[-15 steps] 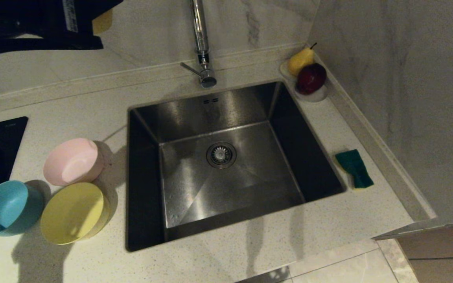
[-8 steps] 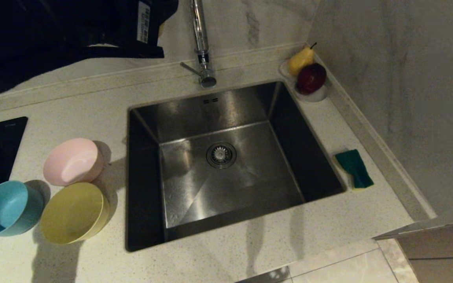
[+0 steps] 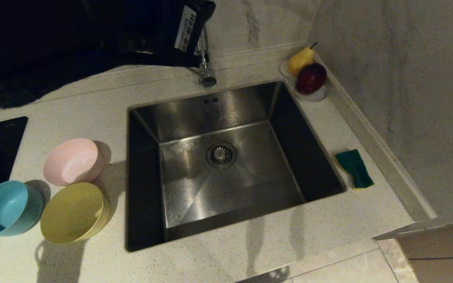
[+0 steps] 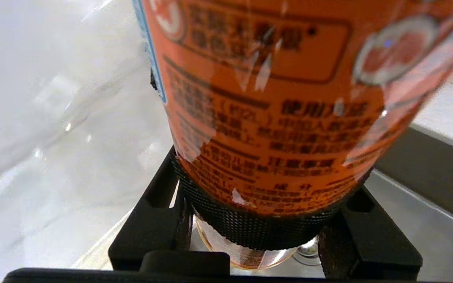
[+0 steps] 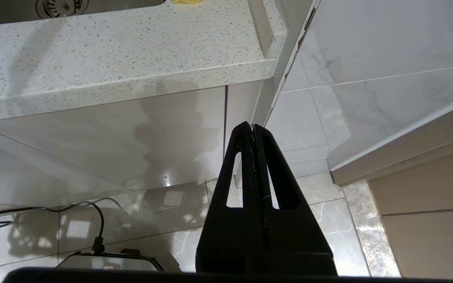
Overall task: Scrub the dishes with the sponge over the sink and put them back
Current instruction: Squeeze it onto the sponge
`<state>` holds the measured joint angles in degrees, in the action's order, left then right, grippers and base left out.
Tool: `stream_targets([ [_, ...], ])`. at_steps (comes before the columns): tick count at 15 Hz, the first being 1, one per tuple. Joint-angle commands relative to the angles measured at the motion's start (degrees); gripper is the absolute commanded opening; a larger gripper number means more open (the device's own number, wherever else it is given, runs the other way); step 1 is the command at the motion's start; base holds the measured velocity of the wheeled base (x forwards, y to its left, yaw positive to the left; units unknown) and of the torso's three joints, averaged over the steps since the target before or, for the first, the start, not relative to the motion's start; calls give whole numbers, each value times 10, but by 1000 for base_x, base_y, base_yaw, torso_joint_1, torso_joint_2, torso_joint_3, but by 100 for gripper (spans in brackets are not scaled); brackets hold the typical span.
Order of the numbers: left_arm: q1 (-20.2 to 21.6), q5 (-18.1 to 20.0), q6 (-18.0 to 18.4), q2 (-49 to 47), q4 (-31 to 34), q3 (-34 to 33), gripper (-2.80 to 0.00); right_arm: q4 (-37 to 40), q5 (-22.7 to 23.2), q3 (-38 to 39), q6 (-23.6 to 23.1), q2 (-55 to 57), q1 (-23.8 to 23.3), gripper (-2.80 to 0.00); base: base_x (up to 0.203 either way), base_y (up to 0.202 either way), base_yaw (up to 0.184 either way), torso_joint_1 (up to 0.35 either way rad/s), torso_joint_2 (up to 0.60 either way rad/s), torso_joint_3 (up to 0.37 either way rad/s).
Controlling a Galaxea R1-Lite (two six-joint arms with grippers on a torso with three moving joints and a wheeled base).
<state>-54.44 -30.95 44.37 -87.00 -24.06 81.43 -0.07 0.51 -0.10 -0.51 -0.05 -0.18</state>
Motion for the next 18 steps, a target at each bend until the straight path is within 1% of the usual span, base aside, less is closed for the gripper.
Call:
stream_targets([
  [1, -30, -17, 5, -5, -2, -15, -280, 0, 0, 0, 0, 0, 0, -280, 0, 0, 0, 0, 0, 0],
  [2, -42, -29, 7, -8, -3, -20, -280, 0, 0, 0, 0, 0, 0, -280, 0, 0, 0, 0, 0, 0],
  [3, -46, -31, 10, -11, -4, -20, -280, 0, 0, 0, 0, 0, 0, -280, 0, 0, 0, 0, 0, 0],
  [4, -54, -36, 21, -13, -4, -21, -280, 0, 0, 0, 0, 0, 0, -280, 0, 0, 0, 0, 0, 0],
  [5, -67, -45, 42, -18, -4, -23, -280, 0, 0, 0, 0, 0, 0, -280, 0, 0, 0, 0, 0, 0],
  [7, -79, -56, 50, -30, -5, -25, -280, 0, 0, 0, 0, 0, 0, -280, 0, 0, 0, 0, 0, 0],
  [9, -89, -63, 75, -50, -8, -24, -280, 0, 0, 0, 0, 0, 0, -280, 0, 0, 0, 0, 0, 0],
  [12, -104, -81, 80, -76, -8, -28, -280, 0, 0, 0, 0, 0, 0, -280, 0, 0, 0, 0, 0, 0],
  [15, -111, -86, 80, -97, -10, -36, -280, 0, 0, 0, 0, 0, 0, -280, 0, 0, 0, 0, 0, 0],
  [18, -116, -92, 84, -151, -62, -45, -280, 0, 0, 0, 0, 0, 0, -280, 0, 0, 0, 0, 0, 0],
])
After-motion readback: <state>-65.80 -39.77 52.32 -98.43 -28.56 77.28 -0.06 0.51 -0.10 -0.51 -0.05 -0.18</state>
